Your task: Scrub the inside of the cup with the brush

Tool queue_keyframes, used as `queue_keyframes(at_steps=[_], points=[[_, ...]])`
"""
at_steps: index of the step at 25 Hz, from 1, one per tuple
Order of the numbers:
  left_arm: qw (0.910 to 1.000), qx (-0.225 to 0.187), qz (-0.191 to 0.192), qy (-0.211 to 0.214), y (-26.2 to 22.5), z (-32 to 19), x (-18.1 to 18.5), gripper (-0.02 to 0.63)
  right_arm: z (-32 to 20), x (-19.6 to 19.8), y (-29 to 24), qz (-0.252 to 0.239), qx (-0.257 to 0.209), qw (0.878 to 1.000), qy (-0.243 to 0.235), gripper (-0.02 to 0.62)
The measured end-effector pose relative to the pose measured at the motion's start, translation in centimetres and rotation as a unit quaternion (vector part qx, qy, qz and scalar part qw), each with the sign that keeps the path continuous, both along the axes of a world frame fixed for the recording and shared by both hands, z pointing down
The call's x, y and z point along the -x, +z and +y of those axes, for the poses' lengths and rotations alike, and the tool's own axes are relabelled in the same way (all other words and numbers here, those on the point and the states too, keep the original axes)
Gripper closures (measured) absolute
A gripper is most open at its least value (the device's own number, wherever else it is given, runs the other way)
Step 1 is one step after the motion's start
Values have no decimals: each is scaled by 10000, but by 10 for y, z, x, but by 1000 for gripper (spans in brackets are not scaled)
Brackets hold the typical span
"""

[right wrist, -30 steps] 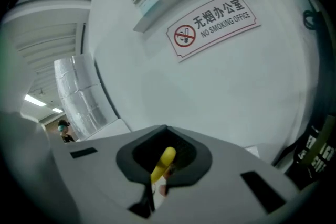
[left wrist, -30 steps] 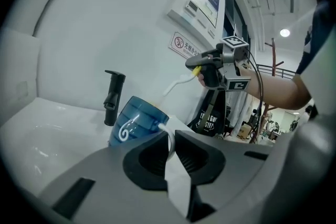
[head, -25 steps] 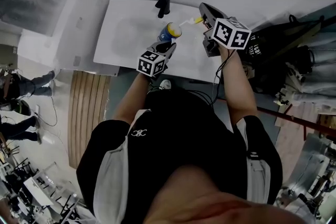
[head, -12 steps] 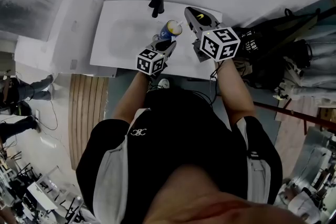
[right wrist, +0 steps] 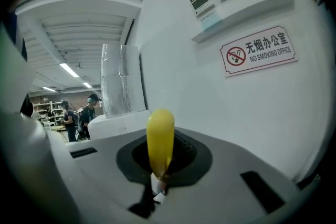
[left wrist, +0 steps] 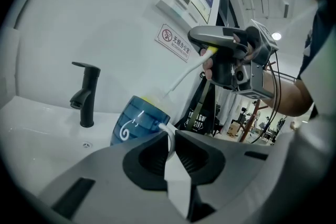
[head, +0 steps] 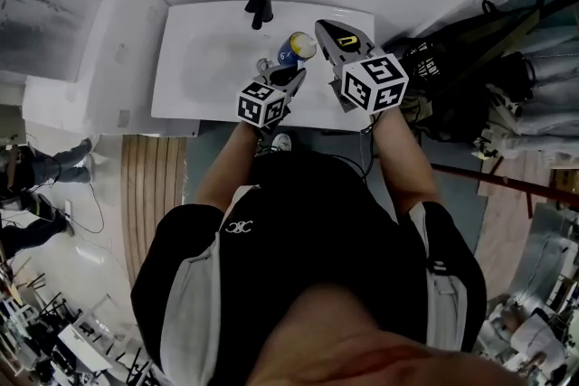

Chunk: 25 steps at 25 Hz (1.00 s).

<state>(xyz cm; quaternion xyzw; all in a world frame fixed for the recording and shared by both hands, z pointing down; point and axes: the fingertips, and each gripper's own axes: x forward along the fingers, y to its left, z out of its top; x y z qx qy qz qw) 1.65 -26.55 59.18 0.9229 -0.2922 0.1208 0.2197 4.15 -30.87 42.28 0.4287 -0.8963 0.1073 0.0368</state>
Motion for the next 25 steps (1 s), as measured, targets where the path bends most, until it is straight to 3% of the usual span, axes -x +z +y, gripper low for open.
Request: queue_keyframes(at_steps=[13,25], points=[[9997,3,23,258,0,1,-24,555,17,-81,-51,-607,-316,9919,1068,595],[9999,4,43,-112,-5,-13,-8,555,31,-144,-77,-891,-573,9731,2048,595]])
